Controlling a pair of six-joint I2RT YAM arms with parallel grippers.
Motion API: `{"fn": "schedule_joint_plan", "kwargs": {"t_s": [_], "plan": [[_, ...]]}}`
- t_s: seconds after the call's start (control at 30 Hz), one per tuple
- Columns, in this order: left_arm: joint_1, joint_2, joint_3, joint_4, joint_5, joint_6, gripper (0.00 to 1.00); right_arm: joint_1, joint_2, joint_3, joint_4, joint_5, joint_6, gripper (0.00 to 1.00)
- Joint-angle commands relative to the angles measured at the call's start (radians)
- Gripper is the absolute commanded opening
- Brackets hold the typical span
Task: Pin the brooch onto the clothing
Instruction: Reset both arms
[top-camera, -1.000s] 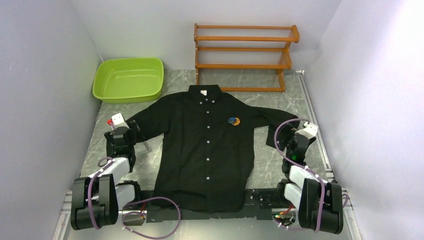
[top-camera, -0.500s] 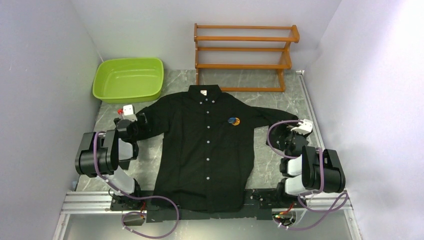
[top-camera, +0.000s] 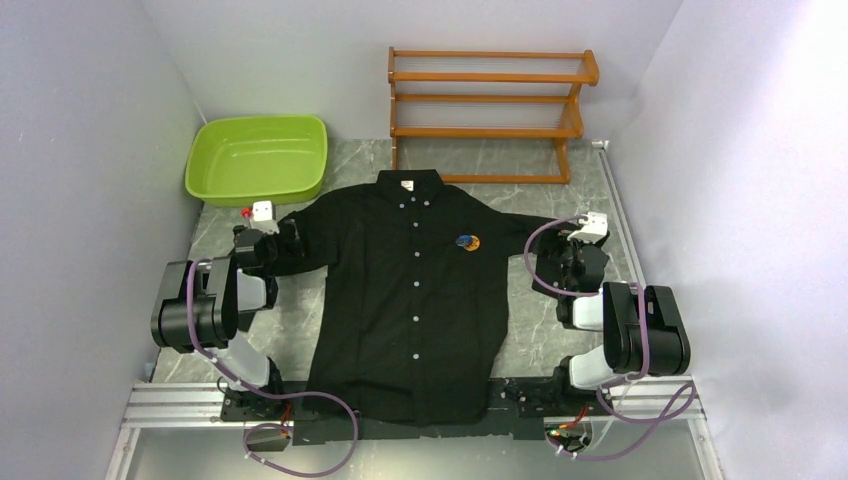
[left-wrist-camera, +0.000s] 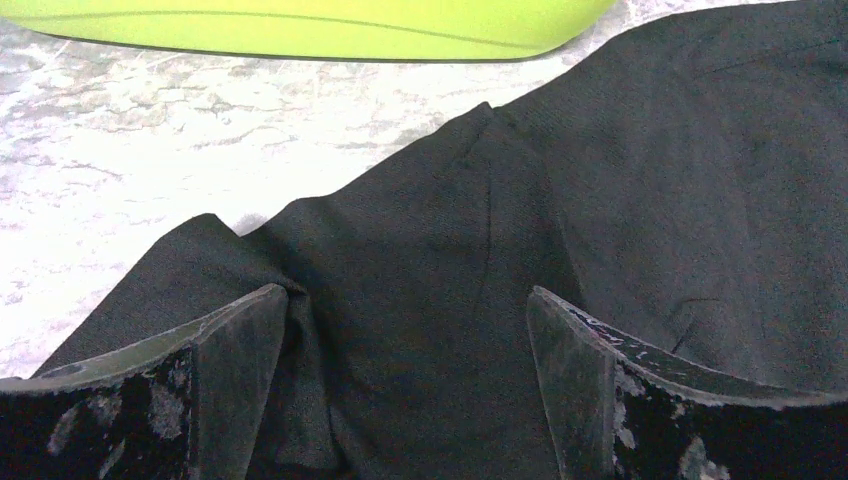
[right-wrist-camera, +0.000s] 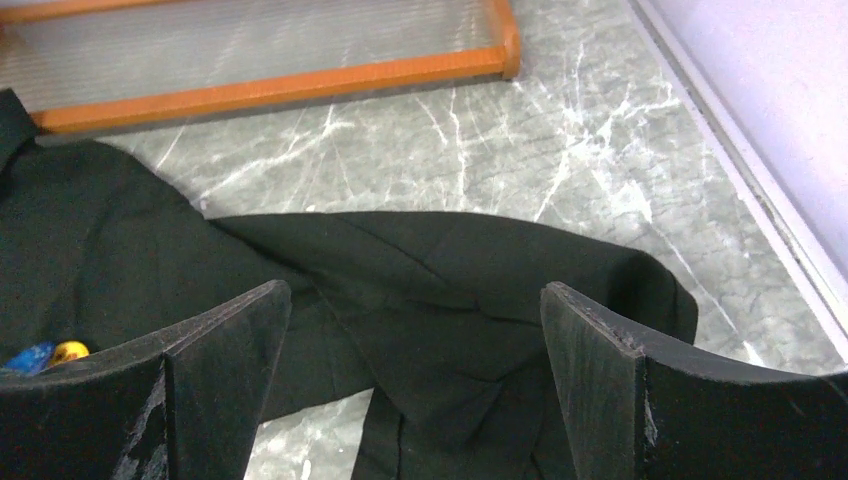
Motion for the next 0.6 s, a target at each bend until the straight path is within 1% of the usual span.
{"fn": "schedule_joint_plan", "kwargs": {"t_s": [0.0, 0.07, 0.57], "plan": [[-0.004, 0.003, 0.024, 0.002, 0.046, 0.027, 0.95, 0.013, 0.01, 0.027, -0.034, 0.002, -0.048, 1.0], [-0.003, 0.006, 0.023, 0.01, 0.045, 0.028, 0.95, 0.019, 0.011, 0.041, -0.064, -0.014, -0.061, 1.0], [-0.005, 0.004, 0.023, 0.007, 0.045, 0.028, 0.95, 0.029, 0.012, 0.047, -0.069, 0.004, -0.065, 1.0]]}}
